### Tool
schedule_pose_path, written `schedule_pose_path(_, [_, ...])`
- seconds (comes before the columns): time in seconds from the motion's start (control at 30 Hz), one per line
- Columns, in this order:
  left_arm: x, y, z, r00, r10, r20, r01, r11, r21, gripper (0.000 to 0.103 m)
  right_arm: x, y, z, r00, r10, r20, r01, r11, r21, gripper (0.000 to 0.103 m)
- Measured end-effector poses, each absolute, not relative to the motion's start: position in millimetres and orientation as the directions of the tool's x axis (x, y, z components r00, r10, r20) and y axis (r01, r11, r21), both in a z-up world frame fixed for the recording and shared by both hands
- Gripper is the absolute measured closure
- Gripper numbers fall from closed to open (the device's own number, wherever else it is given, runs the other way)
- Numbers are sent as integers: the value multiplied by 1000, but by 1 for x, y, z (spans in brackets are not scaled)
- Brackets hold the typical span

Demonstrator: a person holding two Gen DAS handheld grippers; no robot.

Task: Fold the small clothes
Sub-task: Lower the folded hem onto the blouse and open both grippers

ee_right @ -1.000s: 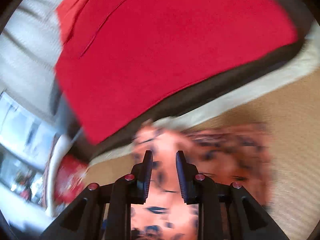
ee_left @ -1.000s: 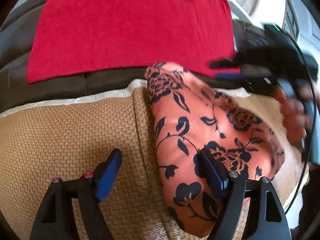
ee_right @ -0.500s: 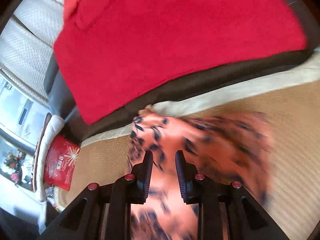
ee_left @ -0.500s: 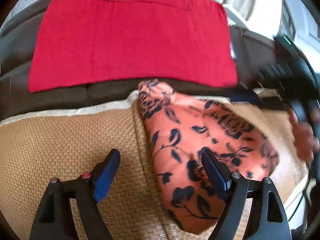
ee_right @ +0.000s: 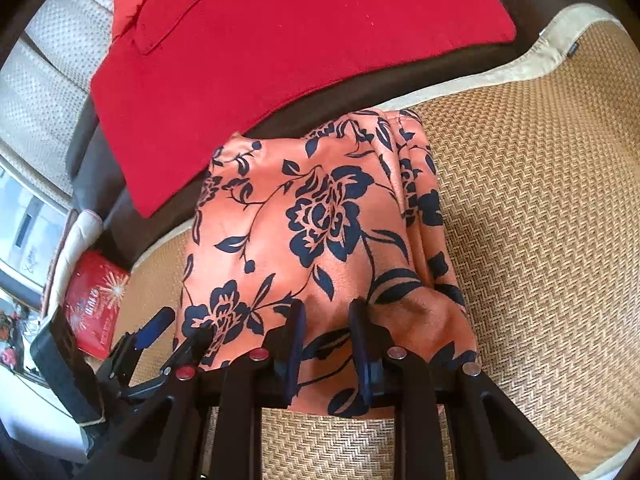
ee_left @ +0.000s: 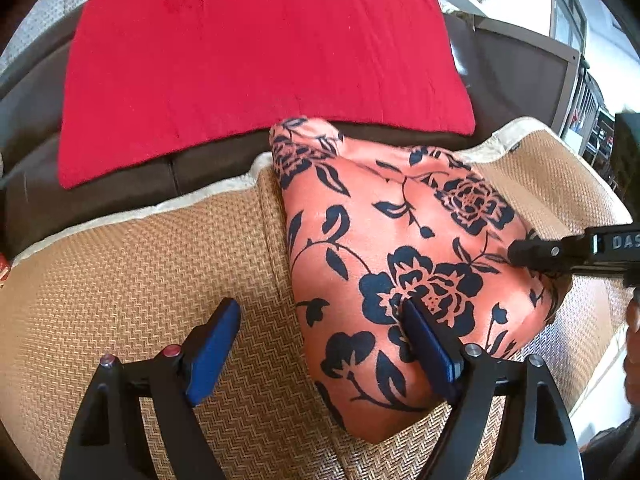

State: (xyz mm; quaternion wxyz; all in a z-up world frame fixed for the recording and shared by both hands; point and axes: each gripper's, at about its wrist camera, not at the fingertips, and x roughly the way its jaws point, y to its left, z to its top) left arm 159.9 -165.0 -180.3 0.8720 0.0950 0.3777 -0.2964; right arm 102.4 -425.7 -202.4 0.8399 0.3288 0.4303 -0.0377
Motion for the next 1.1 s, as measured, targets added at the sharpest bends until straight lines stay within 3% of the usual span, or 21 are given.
schedule_pose_path(0.3, [160,-154,-159,623,-446,-643,551,833,-44,19,87,-445,-211,672,301,-677,334,693,639,77])
schedule_pose_path(1.1, [172,-156,-154,666,-416,-619,504,863,-38,19,97,-439,-215,656,303,-691,311,726,613,76])
